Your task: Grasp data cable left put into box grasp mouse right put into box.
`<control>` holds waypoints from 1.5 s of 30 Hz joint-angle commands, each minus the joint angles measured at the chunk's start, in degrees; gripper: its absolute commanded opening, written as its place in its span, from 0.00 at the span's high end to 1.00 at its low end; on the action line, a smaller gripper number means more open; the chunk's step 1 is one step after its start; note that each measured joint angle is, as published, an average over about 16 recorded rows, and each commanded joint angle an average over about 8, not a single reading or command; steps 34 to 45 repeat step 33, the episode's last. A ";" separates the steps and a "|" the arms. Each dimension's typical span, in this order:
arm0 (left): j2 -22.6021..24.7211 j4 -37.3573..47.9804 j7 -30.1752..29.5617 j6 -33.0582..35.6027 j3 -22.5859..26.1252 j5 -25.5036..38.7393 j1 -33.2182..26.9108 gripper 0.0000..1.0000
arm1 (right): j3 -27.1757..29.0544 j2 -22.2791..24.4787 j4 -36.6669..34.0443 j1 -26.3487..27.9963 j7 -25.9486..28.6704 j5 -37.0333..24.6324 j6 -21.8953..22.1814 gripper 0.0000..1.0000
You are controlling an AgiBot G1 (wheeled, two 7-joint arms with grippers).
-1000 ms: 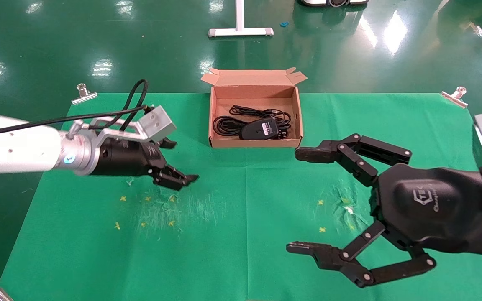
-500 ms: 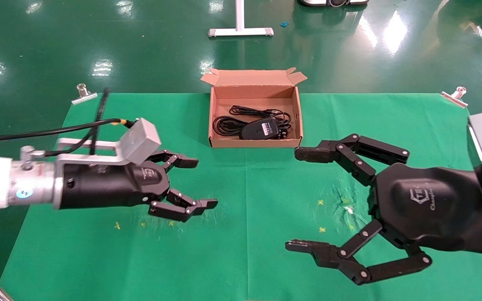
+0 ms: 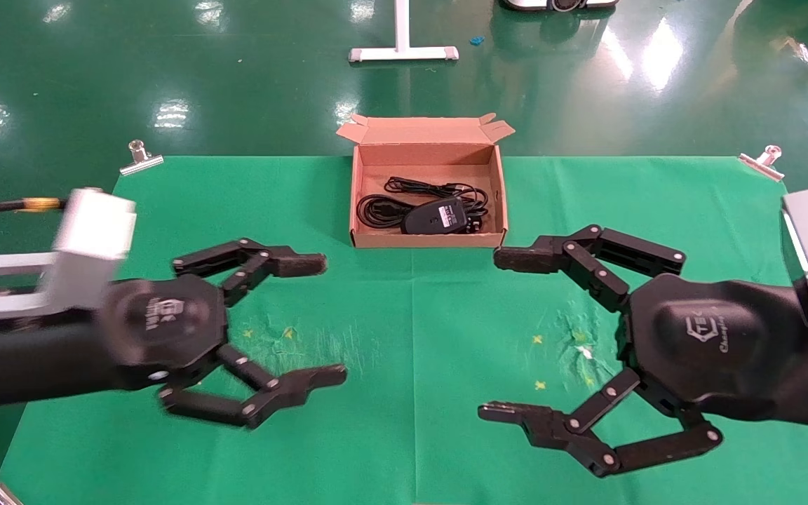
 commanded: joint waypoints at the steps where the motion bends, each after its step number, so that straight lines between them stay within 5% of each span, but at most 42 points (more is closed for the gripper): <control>1: -1.06 -0.84 1.84 1.49 -2.27 -3.19 1.78 0.00 | -0.01 0.00 0.00 0.00 0.00 0.00 0.01 0.00; 10: -3.36 -2.68 5.35 4.74 -7.26 -10.46 5.66 0.00 | -0.01 0.04 -0.02 -0.02 -0.02 0.06 -0.03 0.00; 45: -2.69 -2.09 4.50 3.74 -5.72 -8.11 4.49 0.00 | -0.02 0.02 -0.02 0.00 -0.02 0.02 0.04 0.00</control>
